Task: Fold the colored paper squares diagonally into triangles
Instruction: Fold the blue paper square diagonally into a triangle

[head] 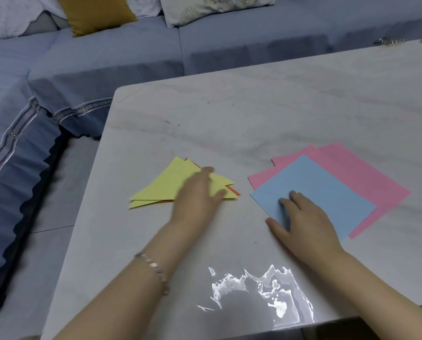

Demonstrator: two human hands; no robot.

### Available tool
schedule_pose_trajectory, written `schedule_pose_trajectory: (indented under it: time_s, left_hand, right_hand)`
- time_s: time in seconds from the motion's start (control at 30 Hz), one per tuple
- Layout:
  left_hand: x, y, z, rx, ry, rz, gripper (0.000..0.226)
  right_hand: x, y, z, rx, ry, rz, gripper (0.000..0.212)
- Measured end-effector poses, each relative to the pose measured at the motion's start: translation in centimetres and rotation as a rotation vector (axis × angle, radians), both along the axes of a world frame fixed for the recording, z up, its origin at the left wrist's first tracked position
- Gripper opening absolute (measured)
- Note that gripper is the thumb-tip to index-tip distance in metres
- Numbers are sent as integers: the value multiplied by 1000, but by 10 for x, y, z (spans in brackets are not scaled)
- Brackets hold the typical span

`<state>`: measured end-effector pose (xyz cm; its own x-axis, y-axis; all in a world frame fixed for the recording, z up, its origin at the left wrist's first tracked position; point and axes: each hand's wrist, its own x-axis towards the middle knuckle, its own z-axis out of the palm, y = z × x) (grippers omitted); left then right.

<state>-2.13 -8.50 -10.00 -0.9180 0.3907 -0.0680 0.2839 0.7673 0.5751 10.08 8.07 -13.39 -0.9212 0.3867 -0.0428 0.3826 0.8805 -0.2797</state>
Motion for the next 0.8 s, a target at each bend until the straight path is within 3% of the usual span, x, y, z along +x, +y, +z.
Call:
schedule_pose_trajectory:
  time_s: [0.1, 0.3, 0.47, 0.6, 0.67, 0.73, 0.8]
  left_hand:
    - [13, 53, -8, 29, -180, -101, 59]
    - [16, 93, -8, -6, -241, -74, 48]
    - [17, 90, -11, -172, -161, -47, 48]
    - [20, 90, -10, -124, -237, -48, 51]
    - [21, 90, -8, -78, -286, -29, 41]
    - [23, 88, -5, -40, -296, -52, 14]
    - [26, 85, -1, -5, -285, -75, 6]
  right_hand:
    - [5, 1, 2, -45, -21, 31, 61]
    - [15, 9, 0, -103, -15, 73, 71]
    - [17, 11, -5, -100, 16, 92, 69]
    - [17, 10, -5, -97, 31, 96, 68]
    - [17, 11, -5, -97, 28, 104, 69]
    - [18, 13, -6, -98, 26, 113, 70]
    - [20, 14, -6, -120, 33, 118, 72]
